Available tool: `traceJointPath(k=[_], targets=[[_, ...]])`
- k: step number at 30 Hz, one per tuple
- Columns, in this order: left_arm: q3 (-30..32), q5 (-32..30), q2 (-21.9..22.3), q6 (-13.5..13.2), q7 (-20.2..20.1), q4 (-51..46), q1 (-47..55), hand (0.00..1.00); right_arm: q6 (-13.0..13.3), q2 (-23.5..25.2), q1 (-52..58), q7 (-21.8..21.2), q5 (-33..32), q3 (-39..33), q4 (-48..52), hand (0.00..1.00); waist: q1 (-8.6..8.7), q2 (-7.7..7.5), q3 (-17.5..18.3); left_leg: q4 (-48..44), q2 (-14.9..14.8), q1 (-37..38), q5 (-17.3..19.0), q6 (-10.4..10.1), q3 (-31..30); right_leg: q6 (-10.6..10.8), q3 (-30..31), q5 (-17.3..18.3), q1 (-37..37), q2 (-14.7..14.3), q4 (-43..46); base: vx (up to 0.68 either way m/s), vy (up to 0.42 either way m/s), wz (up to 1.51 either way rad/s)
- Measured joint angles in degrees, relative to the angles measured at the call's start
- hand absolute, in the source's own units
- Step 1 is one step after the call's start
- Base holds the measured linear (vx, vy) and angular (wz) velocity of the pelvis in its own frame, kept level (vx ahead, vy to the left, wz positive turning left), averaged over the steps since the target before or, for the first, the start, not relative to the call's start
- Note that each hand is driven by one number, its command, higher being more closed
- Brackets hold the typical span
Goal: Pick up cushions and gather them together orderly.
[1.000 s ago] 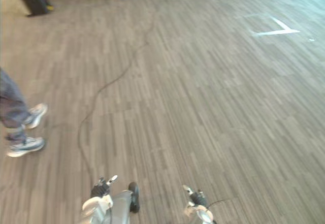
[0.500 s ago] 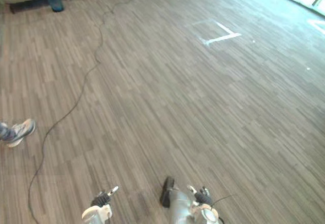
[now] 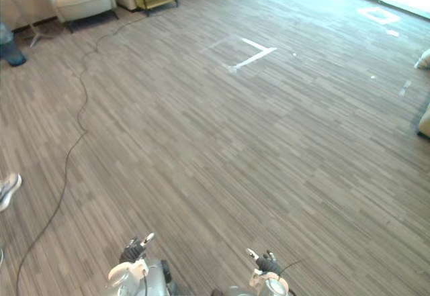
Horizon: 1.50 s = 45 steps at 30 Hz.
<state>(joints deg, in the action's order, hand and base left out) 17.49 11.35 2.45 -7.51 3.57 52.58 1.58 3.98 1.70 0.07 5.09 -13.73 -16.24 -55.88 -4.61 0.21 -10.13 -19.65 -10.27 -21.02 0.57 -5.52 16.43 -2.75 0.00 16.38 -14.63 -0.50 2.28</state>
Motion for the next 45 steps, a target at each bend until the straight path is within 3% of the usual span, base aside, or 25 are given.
traceJointPath(k=[2, 4, 5, 6, 8, 11, 14, 16, 17, 18, 19, 20, 22, 23, 25, 28, 30, 33, 34, 36, 38, 39, 41, 43, 45], targets=[[-0.45, -0.14, -1.82, 0.44, -0.05, 0.86, -0.03, 0.0, 0.06, 1.3, 0.21, -0.09, 0.1, -0.13, -0.96, 0.0, 0.87, -2.04, 1.38, -2.31, 2.6, 0.15, 2.88, 5.36, 0.21, 1.45, 0.86, 0.12, 1.82, 3.38, 5.88, 0.7, 0.285, -0.39], [-0.79, -0.27, -2.73, 0.42, -0.09, 1.61, -0.15, 0.0, -0.04, 2.04, 1.42, -0.07, 0.22, -1.1, -1.51, 0.0, 0.78, -3.78, 1.47, -3.42, 4.25, 3.47, 6.52, 5.84, 1.2, 3.7, 1.69, -0.57, 7.1, 5.24, 22.48, 0.67, 0.268, -0.11], [-1.89, -0.34, -3.67, 0.5, -0.02, 2.44, -0.38, 0.0, 0.09, 1.93, 1.75, -0.21, 0.3, -1.3, -1.28, 0.0, 1.06, -4.41, 1.25, -2.83, 5.28, 7.8, 9.68, 6.03, 2.18, 10.51, 1.74, -6.22, 13.58, 6.78, 39.26, 0.69, 0.239, -0.19], [-2.24, -0.59, -3.99, 0.81, 0.04, 3.36, -0.41, 0.0, 0.28, 1.73, 1.73, -0.31, 0.3, -1.22, -1.09, 0.0, 1.6, -4.39, 1.2, -2.57, 5.86, 10.95, 11.66, 6.11, 2.34, 12.48, 1.25, -8.58, 17.28, 8.01, 49.21, 0.78, 0.23, -0.19], [-3.57, -1.23, -3.39, 1.3, 0.02, 4.31, -0.48, 0.0, 0.75, 0.94, 2.25, -0.66, 0.34, -0.98, 1.08, 0.0, 2.07, -3.15, 0.62, 0.07, 5.85, 20.72, 14.62, 6.19, 3.26, 10.22, -3.36, -8.0, 23.9, 10.48, 62.48, 0.67, 0.143, -0.21], [-4.03, -1.33, -2.08, 1.65, -0.19, 4.37, -1.11, 0.0, 1.3, 0.94, 2.66, -0.87, 0.4, -1.61, 3.52, 0.0, 2.81, -1.76, 1.11, 7.49, 4.48, 30.4, 16.93, 4.08, 3.25, 6.71, -11.83, -4.32, 33.88, 10.95, 59.84, 0.65, 0.042, -0.04], [-5.9, -2.46, -1.57, 1.81, -0.43, 6.67, -1.75, 0.0, 1.15, -0.66, 2.24, -1.21, 0.37, -1.92, 3.28, 0.0, 4.9, -1.56, 0.86, 11.74, 3.31, 36.86, 17.02, 4.05, 3.51, 4.39, -19.71, -3.66, 39.17, 11.5, 39.44, 0.61, -0.107, 0.31], [-6.28, -3.6, -1.07, 1.83, -0.39, 6.57, -1.24, 0.0, 0.57, -0.91, 3.96, -1.16, 0.13, -3.33, 3.22, 0.0, 5.24, -1.72, 0.85, 13.69, 3.12, 41.64, 17.03, 4.04, 3.31, 3.84, -21.36, -11.47, 39.85, 10.97, 19.38, 0.79, -0.25, 0.47], [-6.02, -4.05, -0.76, 1.95, -0.33, 6.75, -0.74, 0.0, 0.61, -1.28, 4.5, -1.19, 0.17, -3.74, 3.25, 0.0, 5.71, -1.46, 0.66, 13.77, 2.84, 43.85, 17.03, 4.03, 3.21, 0.82, -20.61, -18.69, 39.03, 10.38, 18.81, 0.78, -0.24, -0.03], [-4.75, -4.63, 0.41, 1.96, -0.34, 6.96, -0.92, 0.0, 0.48, -2.46, 3.38, -1.19, 0.36, -3.84, 3.15, 0.0, 5.35, 1.73, 1.01, 12.63, 0.32, 45.58, 14.99, 2.39, 3.62, -0.67, -20.7, -15.13, 39.35, 8.53, 24.06, 0.91, -0.306, -0.2], [-3.86, -5.19, 0.67, 1.86, -0.5, 7.06, -1.05, 0.0, 0.51, -2.38, 2.92, -1.3, 0.35, -3.85, 3.26, 0.0, 5.48, 2.05, 1.08, 9.84, -0.15, 45.23, 11.44, -0.97, 1.81, -2.43, -19.82, -11.01, 40.46, 8.94, 29.53, 0.74, -0.268, -0.3], [-3.72, -5.56, 1.05, 1.82, -0.48, 7.04, -1.2, 0.0, 0.41, -2.55, 2.95, -1.61, 0.4, -4.27, 3.37, 0.0, 5.75, 2.47, 1.13, 6.76, -0.67, 44.83, 8.68, -1.45, 0.17, -2.67, -19.92, -7.71, 40.29, 8.68, 32.44, 0.73, -0.324, -0.23], [-1.74, -5.93, 1.18, 1.86, -0.54, 6.96, -0.96, 0.0, 0.0, -3.0, 2.76, -1.69, 0.35, -4.31, 3.42, 0.0, 5.56, 4.44, 0.73, -17.95, -5.43, 34.69, -2.6, -3.31, -6.07, -3.08, -19.53, -2.61, 35.12, 4.92, 31.57, 0.71, -0.254, -0.4], [-0.23, -5.92, 1.24, 1.9, -0.54, 6.42, -0.8, 0.0, -0.04, -3.05, 2.63, -1.43, 0.3, -4.26, 3.3, 0.0, 5.42, 5.16, -0.18, -35.08, -8.0, 27.45, -3.18, -3.45, -7.96, -3.62, -19.09, -1.59, 30.52, 2.05, 28.65, 0.66, -0.146, -0.54], [1.94, -5.55, 0.52, 1.85, -0.34, 3.91, -0.12, 0.0, -0.15, -2.27, 2.62, -1.08, 0.09, -2.89, 3.02, 0.0, 4.2, 3.66, -1.62, -49.1, -9.99, 19.41, 2.71, -3.3, -6.26, -4.45, -16.87, -0.96, 20.52, -0.94, 22.59, 0.63, -0.099, -0.75], [2.92, -4.47, -0.13, 1.53, -0.44, 0.86, 0.84, 0.0, -0.12, -0.59, 2.49, -1.13, -0.02, -0.34, 3.03, 0.0, 3.62, 0.76, -1.24, -42.77, -9.62, 8.23, 9.07, -0.44, -1.16, -3.42, -12.17, -0.82, 9.57, -1.61, 12.4, 0.6, -0.026, -0.7], [2.99, -3.75, 0.07, 1.39, -0.36, 0.31, 1.09, 0.0, -0.15, -0.16, 2.28, -1.15, 0.0, -0.18, 2.77, 0.0, 2.92, 1.02, -1.06, -30.51, -8.13, 4.04, 11.18, -0.3, 0.53, -1.85, -9.12, -0.61, 4.44, -1.09, 8.25, 0.6, 0.101, -0.84], [3.1, -2.64, 0.14, 0.53, -0.22, 0.32, 2.0, 0.0, -0.15, 0.73, 2.6, -1.15, 0.07, -0.41, 2.39, 0.0, 1.27, 0.85, -0.99, -3.14, -2.85, 2.71, 7.53, -0.19, 0.22, 1.57, -4.96, 1.83, -2.79, 2.15, 3.83, 0.66, 0.259, -0.85], [3.11, -2.62, -0.22, 0.46, -0.17, 0.34, 2.35, 0.0, -0.15, 0.91, 2.67, -1.13, 0.07, -0.04, 1.97, 0.0, 0.86, 0.27, -0.54, -1.72, -1.77, 2.15, 2.27, -0.07, 0.0, 2.59, -3.35, 2.91, -3.93, 3.63, 3.08, 0.68, 0.361, -0.81], [2.75, -2.69, -1.96, 0.58, 0.05, 0.95, 2.99, 0.0, -0.17, 2.12, 2.72, -1.14, 0.16, 1.44, 0.42, 0.0, 1.16, -1.88, 1.67, -3.46, 0.27, 2.01, 2.62, 2.73, 1.37, 1.06, 0.16, 0.99, -2.12, 6.42, 5.78, 0.71, 0.368, -0.61], [2.51, -2.71, -2.48, 0.56, 0.0, 1.09, 3.02, 0.0, -0.24, 1.92, 2.98, -1.4, 0.25, 1.37, 0.01, 0.0, 0.91, -3.0, 1.94, -7.27, 0.56, 3.17, 5.53, 5.02, 1.78, 3.99, 2.82, -1.6, 0.07, 7.67, 12.54, 0.7, 0.383, -0.28], [1.19, -2.76, -3.75, 0.76, 0.0, 1.79, 2.88, 0.0, -0.2, 2.46, 3.75, -1.52, 0.27, 0.48, -0.01, 0.0, 1.02, -4.24, 2.37, -8.69, 2.08, 6.43, 8.82, 5.88, 2.56, 6.41, 3.87, -3.95, 2.43, 9.1, 22.94, 0.66, 0.344, -0.21], [-0.26, -2.82, -4.29, 0.84, 0.11, 3.05, 2.38, 0.0, 0.21, 1.95, 3.66, -1.81, 0.33, -0.36, 0.4, 0.0, 1.33, -3.79, 1.93, -7.04, 2.59, 14.19, 14.27, 5.09, 4.77, 13.11, 3.49, -13.15, 12.69, 10.53, 47.72, 0.63, 0.265, -0.48], [-1.08, -2.76, -4.27, 1.37, 0.19, 3.35, 2.35, 0.0, 0.24, 1.65, 3.64, -1.99, 0.37, -0.53, 1.49, 0.0, 1.84, -3.66, 1.95, -4.57, 3.11, 20.99, 16.91, 4.7, 6.03, 8.62, -0.56, -9.6, 20.46, 11.62, 60.15, 0.56, 0.126, -0.42], [-3.08, -2.75, -3.69, 1.66, 0.17, 3.78, 1.52, 0.0, 0.24, 1.26, 4.06, -2.04, 0.39, -0.52, 3.42, 0.0, 2.21, -3.02, 2.02, 0.51, 2.83, 28.2, 18.42, 3.78, 7.04, 6.56, -7.18, -5.42, 28.18, 11.56, 61.25, 0.55, 0.061, -0.19]])
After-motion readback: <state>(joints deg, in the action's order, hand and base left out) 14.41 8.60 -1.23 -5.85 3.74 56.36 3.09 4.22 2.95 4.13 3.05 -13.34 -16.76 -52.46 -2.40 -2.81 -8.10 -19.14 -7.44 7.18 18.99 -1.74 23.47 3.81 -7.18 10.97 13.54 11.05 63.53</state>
